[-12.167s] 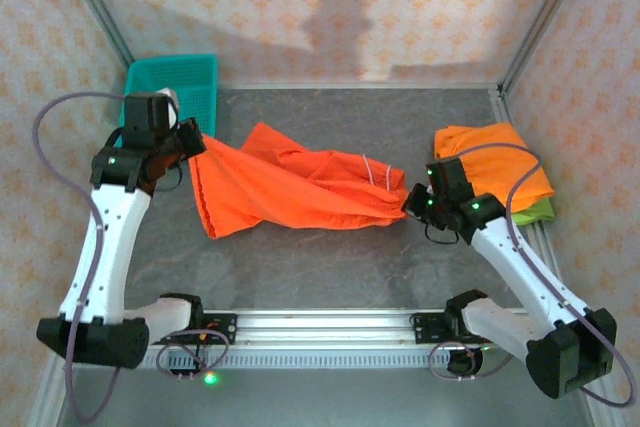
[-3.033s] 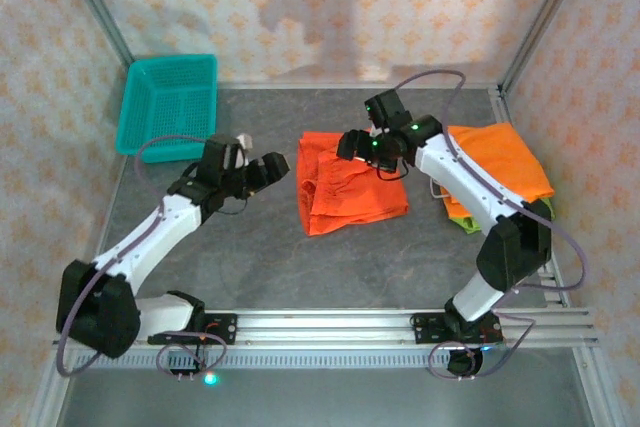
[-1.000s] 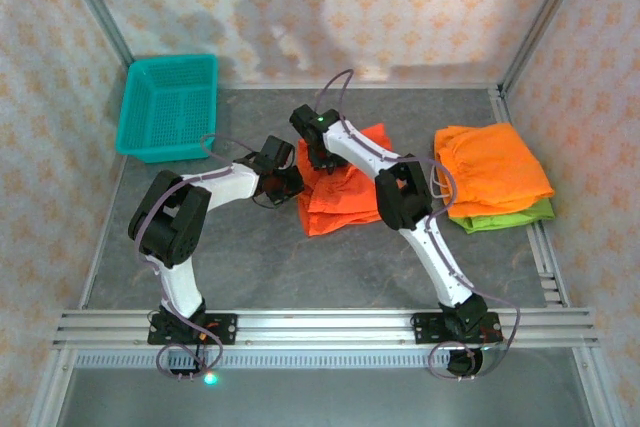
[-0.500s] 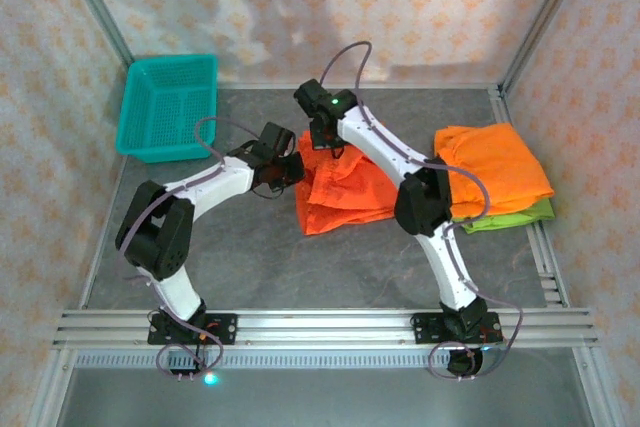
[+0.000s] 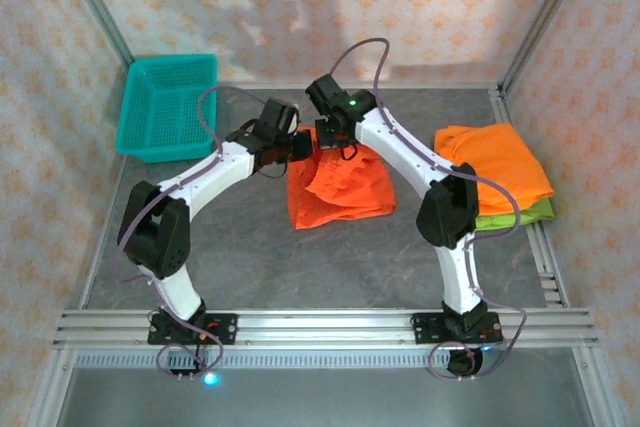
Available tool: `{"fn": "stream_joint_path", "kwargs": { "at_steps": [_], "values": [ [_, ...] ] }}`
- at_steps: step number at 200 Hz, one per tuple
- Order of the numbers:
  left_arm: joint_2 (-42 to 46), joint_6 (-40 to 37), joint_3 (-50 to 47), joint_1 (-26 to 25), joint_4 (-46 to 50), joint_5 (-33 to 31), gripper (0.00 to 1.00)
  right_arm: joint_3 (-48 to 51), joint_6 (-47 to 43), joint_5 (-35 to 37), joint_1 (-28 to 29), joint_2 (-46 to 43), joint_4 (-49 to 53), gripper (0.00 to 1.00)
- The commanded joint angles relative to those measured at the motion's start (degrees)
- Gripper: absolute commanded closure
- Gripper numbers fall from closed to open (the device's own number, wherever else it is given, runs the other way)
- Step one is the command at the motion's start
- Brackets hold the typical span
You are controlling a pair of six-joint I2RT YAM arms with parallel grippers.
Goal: Fold and stack the shorts
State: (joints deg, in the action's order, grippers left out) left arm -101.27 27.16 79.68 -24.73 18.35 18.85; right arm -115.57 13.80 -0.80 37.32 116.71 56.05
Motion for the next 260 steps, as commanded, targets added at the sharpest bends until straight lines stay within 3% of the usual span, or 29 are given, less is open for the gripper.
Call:
{"fn": "stream_joint_path", "kwargs": {
  "at_steps": [1,48,89,122,142,156,167,185,203,233,260],
  "values": [
    [-2.74,-5.54,2.93,1.51,-2.02,2.06,1.00,1.86,-1.69,-3.16,-0.83,-4.91,-4.74,1.00],
    [-5.31,-7.73,2.11,3.15,-10.33,6.93,1.00,4.21,-1.83,-9.09,-1.63,-5.57,-8.95,1.00],
    [-6.20,-6.97,-2.67,5.75,-17.23,8.31,0.99,2.37,1.11,-17.05,-1.90,-0.43,-12.56,1.00],
    [-4.86,-5.61,-8.41,8.87,-18.58,5.93,0.72,-1.22,5.23,-20.76,-1.87,7.59,-14.02,0.99],
    [-1.71,-3.21,-13.43,11.96,-20.21,2.63,0.49,-2.31,8.69,-22.22,-1.74,11.87,-16.58,0.94],
    [1.75,-1.61,-16.77,14.14,-20.73,-0.19,0.32,-3.31,11.17,-24.08,-1.45,14.79,-18.83,0.87],
    [5.05,-0.63,-19.39,15.67,-21.35,-1.59,0.25,-5.18,12.56,-25.21,-1.18,17.30,-19.40,0.79],
    [11.52,0.69,-22.89,16.64,-21.53,-3.45,0.18,-10.38,13.70,-26.85,-1.01,20.71,-18.34,0.53],
    [17.98,2.12,-25.83,16.56,-22.11,-1.65,0.15,-14.49,12.66,-26.08,-1.15,20.70,-16.10,0.38],
    [26.69,3.12,-29.11,12.82,-22.00,1.28,0.07,-14.04,10.30,-22.90,-2.64,13.35,-14.05,0.25],
    [28.80,5.82,-29.39,6.69,-21.66,1.22,0.04,-5.21,10.08,-20.84,-5.89,3.73,-16.33,0.18]
  ]
}}
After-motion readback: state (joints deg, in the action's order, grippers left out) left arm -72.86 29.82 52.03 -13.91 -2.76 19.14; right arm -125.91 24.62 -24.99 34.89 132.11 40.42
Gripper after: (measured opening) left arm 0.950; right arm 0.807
